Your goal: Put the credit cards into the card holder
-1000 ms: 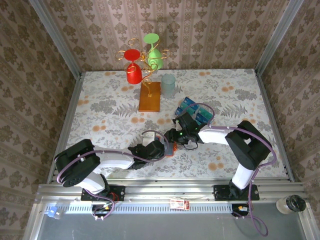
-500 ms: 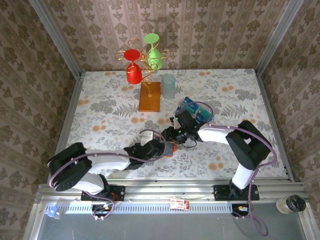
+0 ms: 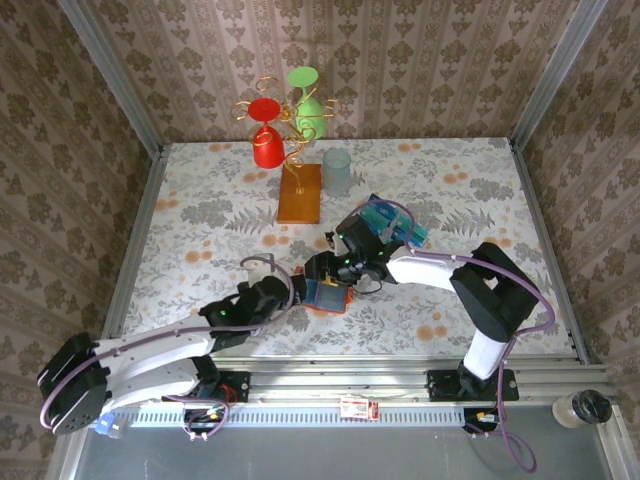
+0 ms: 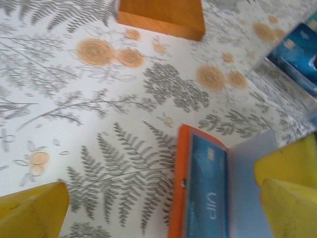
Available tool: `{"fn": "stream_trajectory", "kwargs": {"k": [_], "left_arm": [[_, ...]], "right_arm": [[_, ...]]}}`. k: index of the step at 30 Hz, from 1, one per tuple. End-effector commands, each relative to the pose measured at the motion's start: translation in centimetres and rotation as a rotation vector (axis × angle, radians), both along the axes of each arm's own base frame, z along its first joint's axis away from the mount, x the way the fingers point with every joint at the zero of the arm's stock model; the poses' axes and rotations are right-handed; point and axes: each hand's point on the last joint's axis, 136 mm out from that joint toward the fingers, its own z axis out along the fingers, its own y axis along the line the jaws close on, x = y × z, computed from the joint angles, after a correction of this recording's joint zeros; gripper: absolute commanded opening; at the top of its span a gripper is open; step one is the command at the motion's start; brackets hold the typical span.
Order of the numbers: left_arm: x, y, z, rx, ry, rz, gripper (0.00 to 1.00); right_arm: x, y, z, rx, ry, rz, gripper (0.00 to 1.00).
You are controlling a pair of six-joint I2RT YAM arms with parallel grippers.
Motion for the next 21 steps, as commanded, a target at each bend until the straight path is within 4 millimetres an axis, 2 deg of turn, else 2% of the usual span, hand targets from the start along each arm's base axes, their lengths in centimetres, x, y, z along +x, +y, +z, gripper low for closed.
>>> {"fn": "stream_trajectory", "kwargs": {"k": [1, 7, 13, 21], "left_arm": [[-0.2, 2.5, -0.8, 0.051, 0.008, 0.045, 1.0], [-0.4, 4.4, -0.6, 0.036, 0.002, 0.077, 1.0], [-0.5, 4.9, -0.7, 0.035, 0.008, 0.084, 1.0], [-0.4, 4.5, -1.1, 0.039, 0.018, 0.078, 1.0]], "right_arm": [[0.2, 1.0, -0.8, -0.028, 0.022, -0.007, 0.62], [0.5, 2.5, -2.1, -0.04, 0.036, -0.001, 0.62], [0.6, 3.0, -3.3, -0.041, 0.053, 0.007, 0.62], [0.3, 2.9, -2.5, -0.035, 0.034, 0.034, 0.62]]}}
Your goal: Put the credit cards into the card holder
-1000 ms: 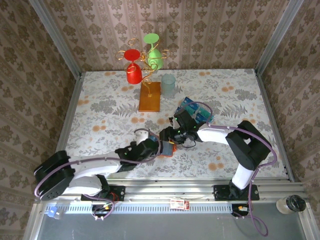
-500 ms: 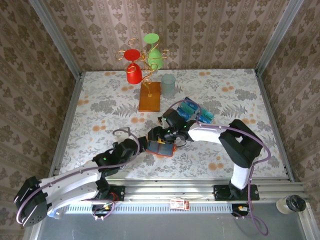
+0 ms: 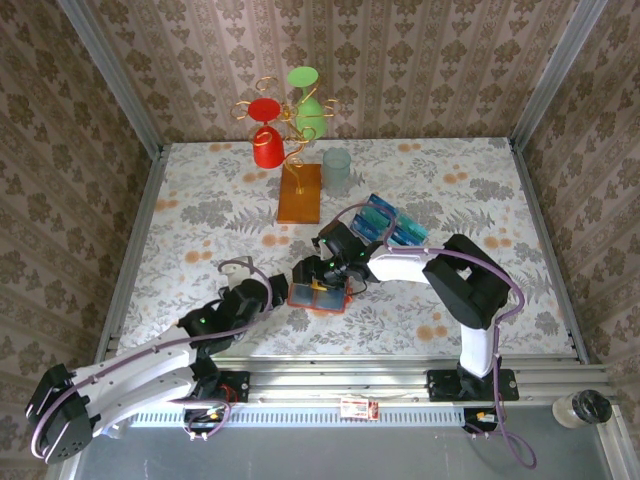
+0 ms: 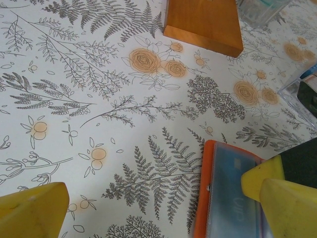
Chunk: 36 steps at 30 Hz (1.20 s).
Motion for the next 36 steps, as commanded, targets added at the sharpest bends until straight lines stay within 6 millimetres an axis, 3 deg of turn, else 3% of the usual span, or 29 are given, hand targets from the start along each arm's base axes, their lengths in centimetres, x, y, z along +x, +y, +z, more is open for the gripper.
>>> {"fn": "stream_trajectory", "kwargs": {"k": [1, 20, 27, 31, 36], "left_arm": [[-0.1, 0.3, -1.0, 0.038, 0.025, -0.007, 1.0], [2.3, -3.8, 0.3, 0.064, 0.029, -0.088, 1.0], [3.4, -5.5, -0.4, 0.113, 0.057, -0.134, 1.0], [3.8, -6.0, -1.3, 0.146, 0.082, -0.153, 1.0], [3.9, -6.2, -2.5, 0.18, 0.112, -0.163, 1.0]], "right_arm": [[-0.1, 0.2, 0.8, 0.003, -0.021, 0.019, 0.62], [0.1, -4.2, 3.4, -0.004, -0.082, -0.056, 0.61], [-0.7, -9.1, 3.9, -0.195, -0.172, -0.078, 0.61], [-1.5, -12.4, 2.9, -0.363, -0.213, -0.064, 0.61], [-2.7, -14.3, 1.3, -0.51, -0.235, -0.006, 0.61]]}}
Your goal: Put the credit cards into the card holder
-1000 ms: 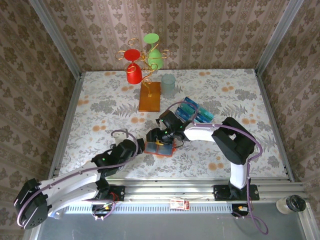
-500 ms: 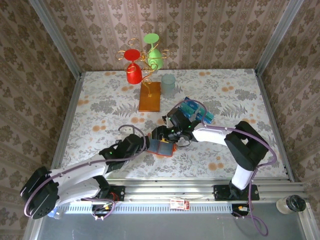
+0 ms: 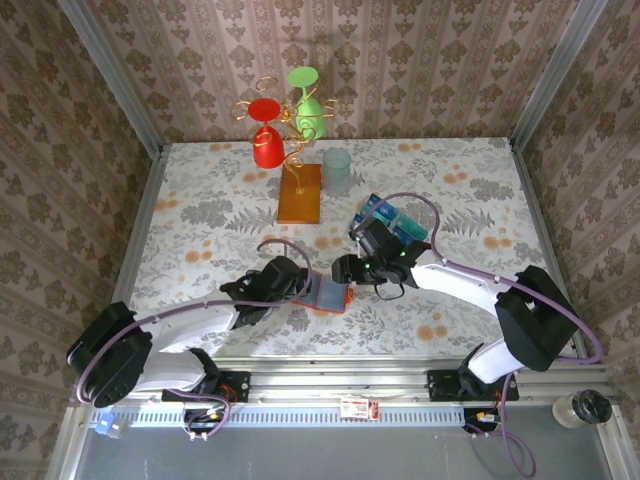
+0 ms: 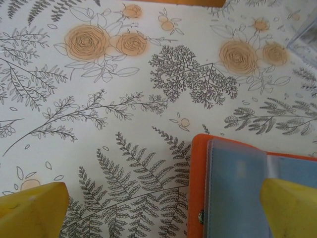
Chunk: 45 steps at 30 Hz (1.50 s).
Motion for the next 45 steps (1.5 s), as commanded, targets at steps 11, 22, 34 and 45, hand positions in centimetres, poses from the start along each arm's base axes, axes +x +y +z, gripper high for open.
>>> {"fn": "stream_trajectory", "kwargs": {"k": [11, 22, 34, 45], "left_arm": [[0.2, 0.0, -0.6, 0.016, 0.013, -0.005, 1.0], [-0.4, 0.4, -1.7, 0.02, 0.038, -0.006, 1.0], [-1.3, 1.0, -3.2, 0.027, 0.065, 0.007, 1.0], [-2.0, 1.5, -4.1, 0.025, 0.074, 0.022, 1.0]], "right_arm": [[-1.7, -2.3, -5.2, -0.258, 0.034, 0.069, 0.58], [-1.6, -3.0, -5.5, -0.287, 0.024, 0.062, 0.25], [-2.0, -3.9, -5.3, -0.288, 0.024, 0.05, 0.05], [-2.5, -4.7, -5.2, -0.295, 0.027, 0.034, 0.03]]}}
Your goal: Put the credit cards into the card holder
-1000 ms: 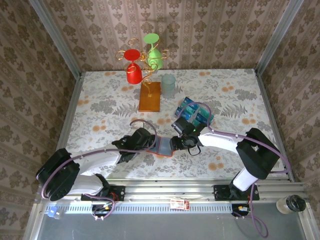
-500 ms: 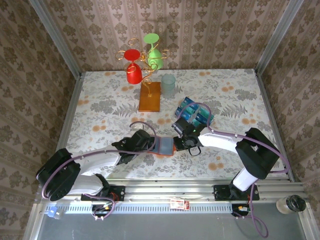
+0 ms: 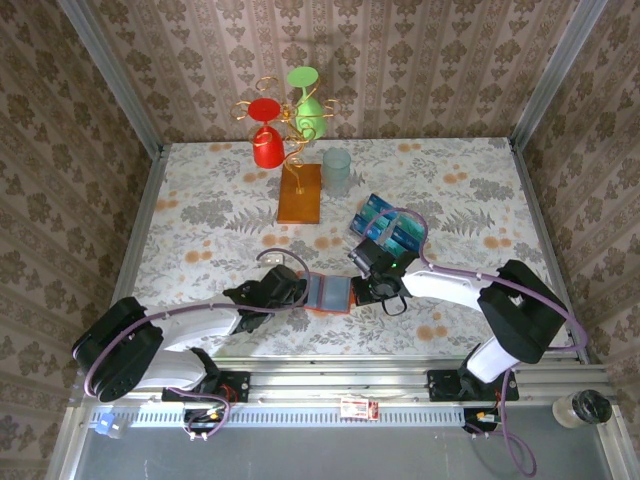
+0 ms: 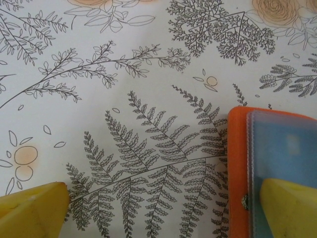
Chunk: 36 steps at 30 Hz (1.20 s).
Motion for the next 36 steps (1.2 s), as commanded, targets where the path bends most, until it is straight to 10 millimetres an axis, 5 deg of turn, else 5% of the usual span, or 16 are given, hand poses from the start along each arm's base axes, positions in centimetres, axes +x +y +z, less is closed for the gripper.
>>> {"fn": "stream_trajectory", "kwargs": {"k": [1, 4, 7, 10, 15, 25, 36], "left_arm": [[-0.5, 0.4, -0.9, 0.007, 0.014, 0.015, 1.0], [-0.7, 0.2, -1.0, 0.006, 0.015, 0.014, 1.0], [-0.9, 0.1, -1.2, 0.009, 0.014, 0.013, 1.0], [-1.1, 0.1, -1.3, 0.009, 0.012, 0.018, 1.0], [-1.1, 0.3, -1.1, 0.006, 0.002, 0.027, 1.0], [-1.1, 0.9, -0.2, 0.008, -0.022, 0.033, 1.0], [-1.0, 1.0, 0.3, 0.002, -0.031, 0.037, 1.0]], "right_arm": [[-0.1, -1.2, 0.2, -0.041, -0.011, -0.022, 0.03], [0.1, -1.1, 0.5, -0.038, -0.014, -0.016, 0.1], [0.2, -0.6, 1.2, -0.009, -0.007, -0.002, 0.27], [0.5, -0.1, 3.0, 0.027, -0.03, 0.004, 0.41], [1.6, -0.3, 6.4, 0.059, -0.091, -0.006, 0.5], [5.5, -7.6, 8.0, -0.14, -0.171, -0.102, 0.53], [7.8, -8.6, 6.8, -0.3, -0.143, -0.02, 0.47]]}}
